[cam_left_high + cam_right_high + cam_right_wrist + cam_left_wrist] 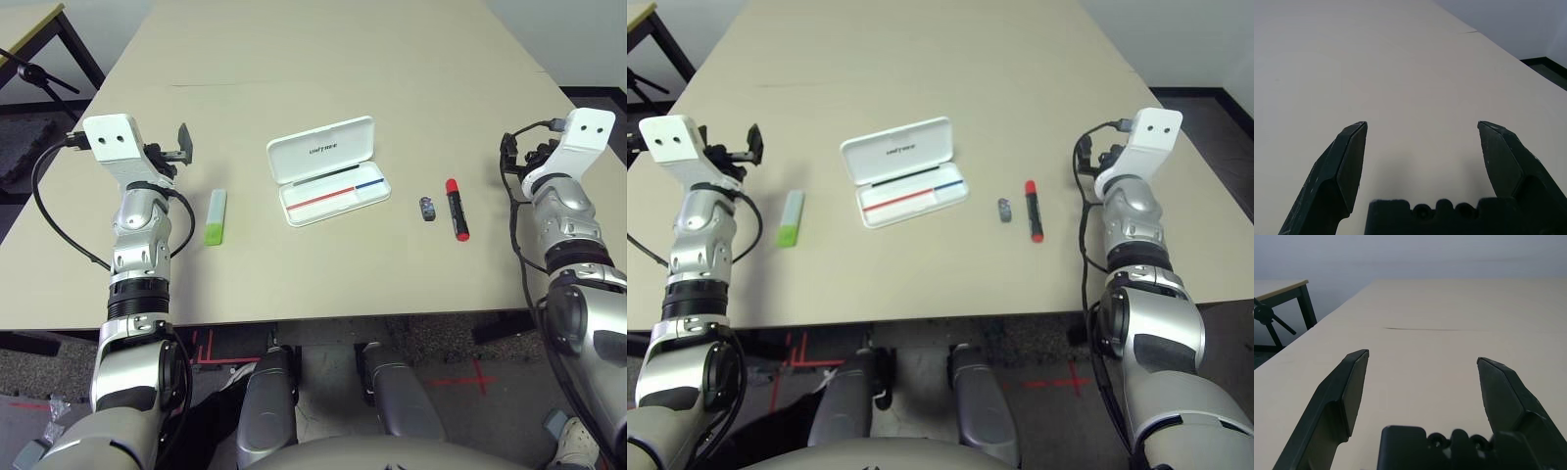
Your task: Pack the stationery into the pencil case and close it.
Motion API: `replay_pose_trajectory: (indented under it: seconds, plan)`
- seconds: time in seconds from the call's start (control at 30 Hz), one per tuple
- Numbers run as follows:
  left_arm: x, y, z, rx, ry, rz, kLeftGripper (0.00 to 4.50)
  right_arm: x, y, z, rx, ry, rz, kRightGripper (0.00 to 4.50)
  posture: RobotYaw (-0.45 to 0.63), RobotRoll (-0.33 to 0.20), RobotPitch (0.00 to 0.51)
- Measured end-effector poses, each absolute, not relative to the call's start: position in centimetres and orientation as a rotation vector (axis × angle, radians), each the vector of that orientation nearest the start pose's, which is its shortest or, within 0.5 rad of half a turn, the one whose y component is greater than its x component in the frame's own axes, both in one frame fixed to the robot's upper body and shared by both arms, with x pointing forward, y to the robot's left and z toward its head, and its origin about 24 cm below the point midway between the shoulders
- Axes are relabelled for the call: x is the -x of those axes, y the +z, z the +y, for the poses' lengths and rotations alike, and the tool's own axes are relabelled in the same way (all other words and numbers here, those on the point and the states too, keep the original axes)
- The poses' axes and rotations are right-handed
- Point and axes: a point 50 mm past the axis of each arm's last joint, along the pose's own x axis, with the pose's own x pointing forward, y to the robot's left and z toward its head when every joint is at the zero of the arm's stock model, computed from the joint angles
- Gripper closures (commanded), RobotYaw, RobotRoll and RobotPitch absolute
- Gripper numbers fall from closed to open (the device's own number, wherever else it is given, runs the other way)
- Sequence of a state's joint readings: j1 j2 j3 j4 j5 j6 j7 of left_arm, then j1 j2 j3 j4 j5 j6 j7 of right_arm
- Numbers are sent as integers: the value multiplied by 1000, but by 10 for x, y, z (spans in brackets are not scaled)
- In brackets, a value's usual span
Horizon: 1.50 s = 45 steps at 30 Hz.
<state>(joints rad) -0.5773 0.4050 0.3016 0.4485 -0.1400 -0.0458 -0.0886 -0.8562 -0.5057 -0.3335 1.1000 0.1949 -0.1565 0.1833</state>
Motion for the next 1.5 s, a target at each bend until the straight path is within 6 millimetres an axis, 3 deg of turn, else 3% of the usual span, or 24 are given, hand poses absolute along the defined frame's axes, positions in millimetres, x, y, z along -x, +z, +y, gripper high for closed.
replay_pose_trajectory:
  seconds: [0.43, 0.7, 1.0, 1.17, 1.5]
  plan:
    - [-345, 153, 271, -114, 180, -245, 32, -371, 132, -307, -24, -228, -48, 0, -145, 0, 184]
    - [-345, 154, 268, -112, 160, -240, 32, -368, 144, -311, 77, -129, -59, 0, -148, 0, 192]
    - [-344, 171, 254, -132, 41, -259, 32, -364, 158, -299, 221, 145, -16, 0, -134, 0, 183]
    - [-339, 180, 249, -160, -44, -263, 32, -356, 155, -291, 321, 323, 61, 0, -119, 0, 177]
    - [-327, 190, 226, -197, -231, -232, 32, -343, 152, -263, 348, 644, 159, 0, -105, 0, 173]
